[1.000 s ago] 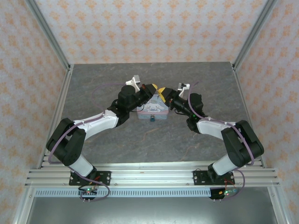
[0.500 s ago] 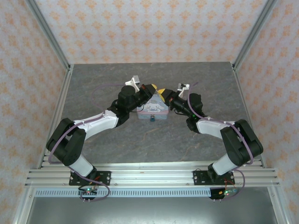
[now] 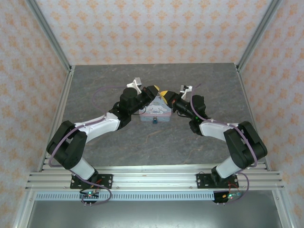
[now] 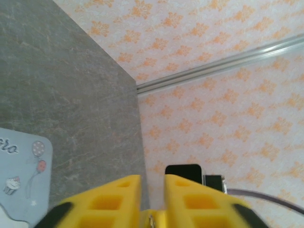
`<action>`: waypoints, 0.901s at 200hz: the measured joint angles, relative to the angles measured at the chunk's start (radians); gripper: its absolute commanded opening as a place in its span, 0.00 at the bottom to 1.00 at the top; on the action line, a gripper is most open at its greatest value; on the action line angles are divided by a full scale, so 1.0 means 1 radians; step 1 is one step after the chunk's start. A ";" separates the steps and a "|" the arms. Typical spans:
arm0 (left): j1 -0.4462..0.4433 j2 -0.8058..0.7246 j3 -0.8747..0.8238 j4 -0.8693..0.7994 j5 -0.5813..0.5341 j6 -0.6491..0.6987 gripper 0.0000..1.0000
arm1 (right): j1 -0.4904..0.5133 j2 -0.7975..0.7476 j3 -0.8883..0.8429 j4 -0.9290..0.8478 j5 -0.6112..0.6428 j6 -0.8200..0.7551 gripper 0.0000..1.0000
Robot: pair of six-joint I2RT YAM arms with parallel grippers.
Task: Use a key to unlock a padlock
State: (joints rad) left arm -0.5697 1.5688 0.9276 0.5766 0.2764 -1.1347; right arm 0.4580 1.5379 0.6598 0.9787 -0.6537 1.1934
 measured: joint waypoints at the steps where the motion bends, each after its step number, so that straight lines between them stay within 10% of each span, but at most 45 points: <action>1: 0.000 -0.003 0.000 -0.003 0.000 0.007 0.56 | 0.000 0.000 0.000 -0.001 0.000 -0.001 0.00; 27: 0.000 -0.082 -0.016 -0.085 -0.012 0.034 0.83 | -0.003 -0.011 -0.017 -0.059 0.006 -0.018 0.00; 72: 0.000 -0.270 -0.056 -0.321 -0.028 0.155 0.96 | -0.047 -0.032 -0.058 -0.161 0.007 -0.052 0.00; 180: -0.125 -0.198 -0.236 -0.606 -0.024 0.461 0.77 | -0.079 -0.048 -0.095 -0.309 0.002 -0.148 0.00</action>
State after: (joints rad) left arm -0.6949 1.3712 0.6918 -0.0296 0.2523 -0.6735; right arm 0.3786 1.4899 0.5644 0.6701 -0.6514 1.0454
